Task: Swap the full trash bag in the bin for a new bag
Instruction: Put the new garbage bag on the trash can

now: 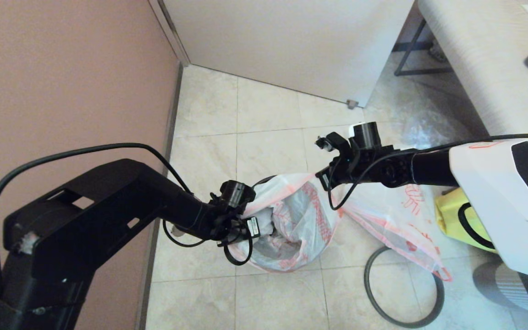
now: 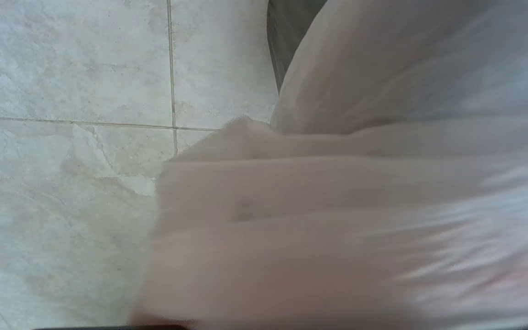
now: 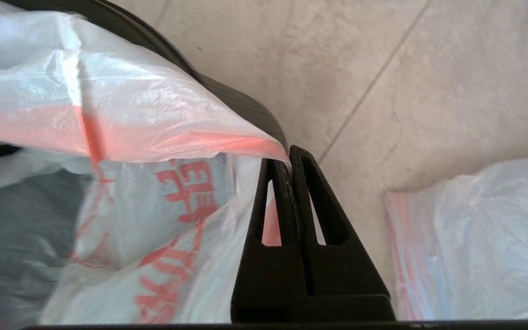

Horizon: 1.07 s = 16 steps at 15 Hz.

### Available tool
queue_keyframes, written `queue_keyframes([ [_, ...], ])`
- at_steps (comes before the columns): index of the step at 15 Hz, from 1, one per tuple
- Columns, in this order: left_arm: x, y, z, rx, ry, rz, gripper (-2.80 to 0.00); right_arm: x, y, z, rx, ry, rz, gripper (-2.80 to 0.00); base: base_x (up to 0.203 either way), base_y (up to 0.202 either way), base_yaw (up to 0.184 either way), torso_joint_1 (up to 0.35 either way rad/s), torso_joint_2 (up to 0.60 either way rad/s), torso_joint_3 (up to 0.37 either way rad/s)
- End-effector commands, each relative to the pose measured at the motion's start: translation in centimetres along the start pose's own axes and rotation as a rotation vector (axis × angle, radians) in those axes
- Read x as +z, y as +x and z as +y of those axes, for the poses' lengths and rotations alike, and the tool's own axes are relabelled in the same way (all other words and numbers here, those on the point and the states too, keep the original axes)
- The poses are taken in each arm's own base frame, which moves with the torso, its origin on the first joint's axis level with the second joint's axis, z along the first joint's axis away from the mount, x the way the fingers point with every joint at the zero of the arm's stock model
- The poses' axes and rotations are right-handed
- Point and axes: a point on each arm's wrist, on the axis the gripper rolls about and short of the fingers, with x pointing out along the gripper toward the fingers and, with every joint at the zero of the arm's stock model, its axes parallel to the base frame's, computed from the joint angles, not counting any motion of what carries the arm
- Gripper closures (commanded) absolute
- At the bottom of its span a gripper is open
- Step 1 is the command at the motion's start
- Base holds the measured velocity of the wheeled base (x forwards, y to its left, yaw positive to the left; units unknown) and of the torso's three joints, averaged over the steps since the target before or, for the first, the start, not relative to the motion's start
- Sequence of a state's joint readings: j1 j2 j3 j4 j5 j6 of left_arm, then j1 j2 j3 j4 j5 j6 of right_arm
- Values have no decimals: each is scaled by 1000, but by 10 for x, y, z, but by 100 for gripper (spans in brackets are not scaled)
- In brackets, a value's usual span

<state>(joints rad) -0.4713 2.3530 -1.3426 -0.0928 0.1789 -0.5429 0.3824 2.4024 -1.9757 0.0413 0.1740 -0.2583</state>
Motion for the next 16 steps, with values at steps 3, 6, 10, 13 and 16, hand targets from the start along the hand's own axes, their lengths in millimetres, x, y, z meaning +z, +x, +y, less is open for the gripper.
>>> queue_keyframes([
  [3, -1, 2, 1, 4, -3, 3, 0, -19, 15, -4, -1, 10, 43, 0, 0, 0, 0, 0, 0, 0],
  [6, -1, 2, 0, 3, -3, 3, 0, -33, 29, 4, 18, 9, 71, 0, 0, 0, 0, 0, 0, 0],
  [10, -2, 4, 0, 6, -1, 6, 0, -33, 40, 41, 87, -17, 89, 0, 0, 0, 0, 0, 0, 0],
  [13, -3, 4, 0, 5, 1, 8, 0, -34, 44, 63, 129, -22, 107, 0, 0, 0, 0, 0, 0, 0],
  [16, -4, 4, -2, 3, 4, 9, 0, -18, 35, 78, 168, 79, 76, 0, 0, 0, 0, 0, 0, 0],
])
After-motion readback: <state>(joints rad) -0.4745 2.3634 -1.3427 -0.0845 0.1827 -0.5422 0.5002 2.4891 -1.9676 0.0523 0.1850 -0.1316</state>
